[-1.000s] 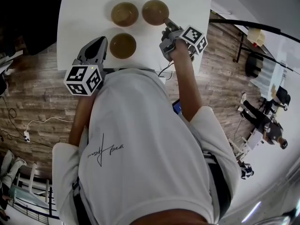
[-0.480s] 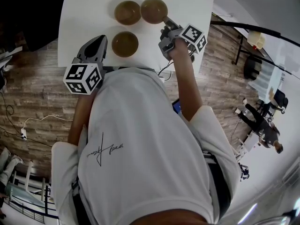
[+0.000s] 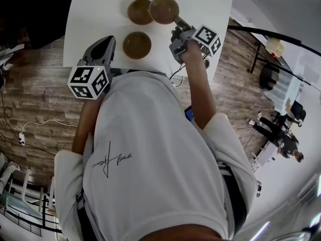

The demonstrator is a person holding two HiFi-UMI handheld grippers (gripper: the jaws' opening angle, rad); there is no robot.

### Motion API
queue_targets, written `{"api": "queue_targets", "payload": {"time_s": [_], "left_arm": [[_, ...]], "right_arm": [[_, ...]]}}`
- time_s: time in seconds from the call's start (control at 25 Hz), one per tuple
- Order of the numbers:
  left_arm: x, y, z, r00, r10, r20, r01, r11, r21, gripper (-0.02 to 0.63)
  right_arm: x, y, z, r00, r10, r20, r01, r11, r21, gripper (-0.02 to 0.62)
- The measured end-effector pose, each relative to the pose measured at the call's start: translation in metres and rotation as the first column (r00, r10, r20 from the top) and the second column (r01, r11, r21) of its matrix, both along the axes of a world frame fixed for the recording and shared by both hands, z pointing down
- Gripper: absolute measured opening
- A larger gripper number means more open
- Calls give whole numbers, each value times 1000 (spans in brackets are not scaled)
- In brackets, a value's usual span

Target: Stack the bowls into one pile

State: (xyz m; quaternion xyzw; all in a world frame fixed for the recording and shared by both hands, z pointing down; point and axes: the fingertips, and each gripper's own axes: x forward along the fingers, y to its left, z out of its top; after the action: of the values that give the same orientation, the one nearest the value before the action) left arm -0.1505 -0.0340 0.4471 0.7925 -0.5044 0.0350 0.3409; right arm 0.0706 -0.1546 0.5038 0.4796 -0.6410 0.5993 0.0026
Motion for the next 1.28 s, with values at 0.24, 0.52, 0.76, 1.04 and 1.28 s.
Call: {"api": "queue_targets", "payload": {"time_s": [0.24, 0.52, 0.76, 1.04, 1.28], "left_arm": [[-24, 5, 8, 1000, -22, -7, 22, 1000, -6, 8], [-30, 8, 6, 999, -45, -10, 45, 999, -7, 8], [-30, 10, 7, 998, -60, -7, 59, 998, -15, 8], [-29, 12, 8, 997, -79, -9, 79, 997, -24, 8], [-29, 15, 9, 996, -93, -13, 93, 995, -30, 8]], "right_arm": [[-29, 2, 8, 1000, -27, 5, 27, 1000, -5, 23], [-40, 3, 8, 999, -48, 1, 48, 999, -9, 23], [-47, 3, 10, 997, -72, 11, 72, 997, -16, 23], [-51, 3, 12, 996, -91, 21, 92, 996, -22, 23], [-52, 4, 14, 995, -99, 28, 100, 995, -31, 23]]}}
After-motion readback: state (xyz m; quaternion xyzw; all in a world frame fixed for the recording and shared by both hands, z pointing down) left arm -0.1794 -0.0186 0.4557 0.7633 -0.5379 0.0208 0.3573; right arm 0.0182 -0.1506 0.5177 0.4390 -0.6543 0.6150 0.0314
